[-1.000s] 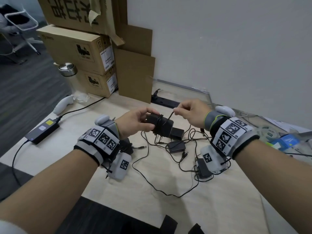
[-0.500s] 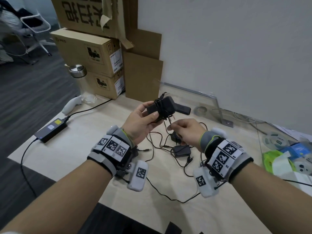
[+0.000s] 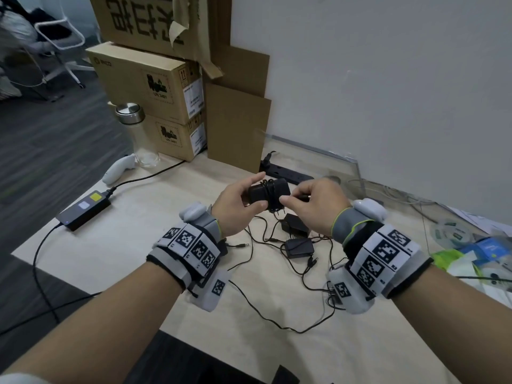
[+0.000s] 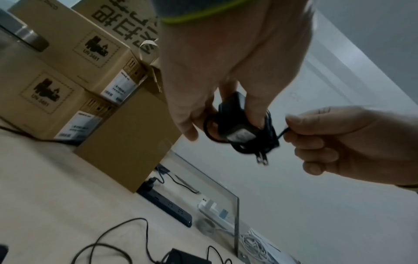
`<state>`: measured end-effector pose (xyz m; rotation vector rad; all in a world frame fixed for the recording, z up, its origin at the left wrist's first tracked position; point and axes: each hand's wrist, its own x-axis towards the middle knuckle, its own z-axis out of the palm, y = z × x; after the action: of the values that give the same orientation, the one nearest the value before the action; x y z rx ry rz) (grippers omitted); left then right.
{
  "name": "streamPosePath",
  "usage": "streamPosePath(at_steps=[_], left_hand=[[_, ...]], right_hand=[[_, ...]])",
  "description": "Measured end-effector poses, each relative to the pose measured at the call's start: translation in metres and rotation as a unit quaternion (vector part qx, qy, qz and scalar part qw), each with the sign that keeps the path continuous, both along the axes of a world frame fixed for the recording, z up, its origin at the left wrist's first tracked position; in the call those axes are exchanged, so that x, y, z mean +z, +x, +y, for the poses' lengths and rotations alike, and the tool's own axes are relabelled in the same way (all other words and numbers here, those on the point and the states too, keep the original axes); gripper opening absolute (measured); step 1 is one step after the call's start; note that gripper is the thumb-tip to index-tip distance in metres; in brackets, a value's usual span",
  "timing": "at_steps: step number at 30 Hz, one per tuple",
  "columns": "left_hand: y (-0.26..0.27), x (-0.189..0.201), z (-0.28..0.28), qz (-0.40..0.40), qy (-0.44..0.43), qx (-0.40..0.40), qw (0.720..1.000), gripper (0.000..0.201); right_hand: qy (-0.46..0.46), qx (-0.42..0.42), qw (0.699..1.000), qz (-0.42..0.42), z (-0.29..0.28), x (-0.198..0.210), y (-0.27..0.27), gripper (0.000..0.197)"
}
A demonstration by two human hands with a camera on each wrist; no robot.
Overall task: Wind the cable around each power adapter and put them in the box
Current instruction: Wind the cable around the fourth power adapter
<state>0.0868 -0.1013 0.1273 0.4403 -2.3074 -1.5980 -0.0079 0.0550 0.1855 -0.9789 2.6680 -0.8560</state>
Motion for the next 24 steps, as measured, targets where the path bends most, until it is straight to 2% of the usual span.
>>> streamPosePath(at_steps=[3, 6, 8, 12, 14, 18, 24], left_hand=[[0.002, 0.003, -0.003, -0.033, -0.037, -0.066, 0.997, 0.067], [0.001, 0.008, 0.0, -0.019, -0.05, -0.077, 0.996, 0.061], [-0.001, 0.008, 0.004, -0.003, -0.032, -0.065, 0.997, 0.055], [-0.009, -0.001, 0.012, -0.023, -0.03, 0.019, 0.999, 0.048], [-0.013, -0.003, 0.016, -0.025, -0.019, 0.046, 0.998, 0.048], [-0.018, 0.001, 0.028, 0.004, 0.065, 0.053, 0.996, 0.043], [-0.021, 0.002, 0.03, 0.005, 0.077, 0.069, 0.995, 0.044]], right_hand=[[-0.05, -0.012, 0.998, -0.033, 0.0, 0.002, -0.008, 0.017], [-0.13, -0.015, 0.987, -0.091, -0.004, -0.004, -0.011, 0.02], [-0.161, -0.033, 0.981, -0.099, -0.006, -0.01, -0.009, 0.023], [-0.199, -0.042, 0.976, -0.076, -0.008, -0.018, -0.006, 0.009], [-0.225, -0.045, 0.972, -0.059, -0.01, -0.019, -0.004, 0.009], [-0.256, -0.056, 0.965, -0.003, -0.013, -0.02, 0.001, 0.014], [-0.229, -0.018, 0.972, 0.053, -0.012, -0.017, 0.006, 0.01]])
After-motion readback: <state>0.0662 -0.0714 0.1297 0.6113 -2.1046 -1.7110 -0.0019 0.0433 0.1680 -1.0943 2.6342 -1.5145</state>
